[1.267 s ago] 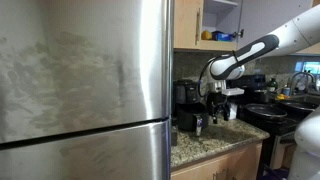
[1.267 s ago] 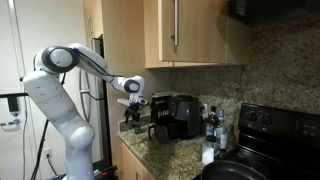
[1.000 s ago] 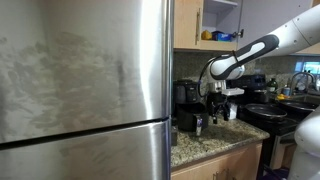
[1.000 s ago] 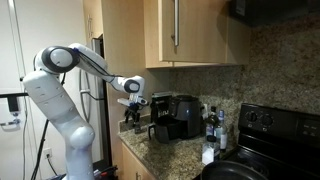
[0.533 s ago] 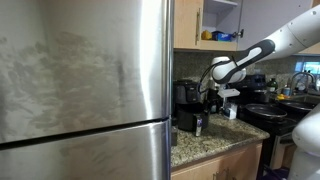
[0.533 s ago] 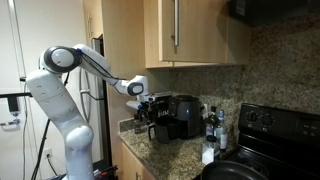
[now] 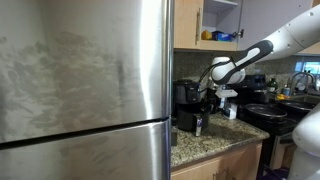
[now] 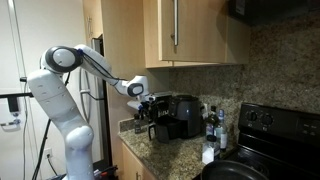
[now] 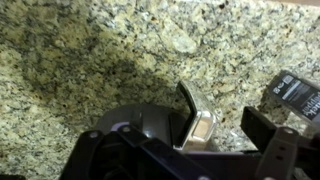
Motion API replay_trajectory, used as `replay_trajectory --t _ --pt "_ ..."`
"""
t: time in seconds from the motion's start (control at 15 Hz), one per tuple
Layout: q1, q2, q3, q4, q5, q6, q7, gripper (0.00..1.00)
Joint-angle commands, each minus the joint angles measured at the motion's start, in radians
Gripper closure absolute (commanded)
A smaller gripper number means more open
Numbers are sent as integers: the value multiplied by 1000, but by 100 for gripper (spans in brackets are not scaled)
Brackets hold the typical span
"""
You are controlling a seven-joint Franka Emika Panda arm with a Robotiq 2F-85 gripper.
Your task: Close the air fryer
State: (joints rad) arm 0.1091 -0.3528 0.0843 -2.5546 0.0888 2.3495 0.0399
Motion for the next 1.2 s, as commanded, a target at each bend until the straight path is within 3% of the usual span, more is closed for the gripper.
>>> replay_trajectory --t 0.0,0.07,0.13,0.4,0.73,0.8,1.13 --pt "16 85 -12 5 75 211 -15 0" --pt "20 103 -16 8 97 245 -18 0" --pt "8 47 -1 1 58 168 1 0" --pt "10 95 -5 3 77 229 1 0" --pt "28 152 -17 11 210 265 27 0" --pt "15 116 -6 3 164 236 18 0" --pt "7 161 -8 25 179 227 46 0"
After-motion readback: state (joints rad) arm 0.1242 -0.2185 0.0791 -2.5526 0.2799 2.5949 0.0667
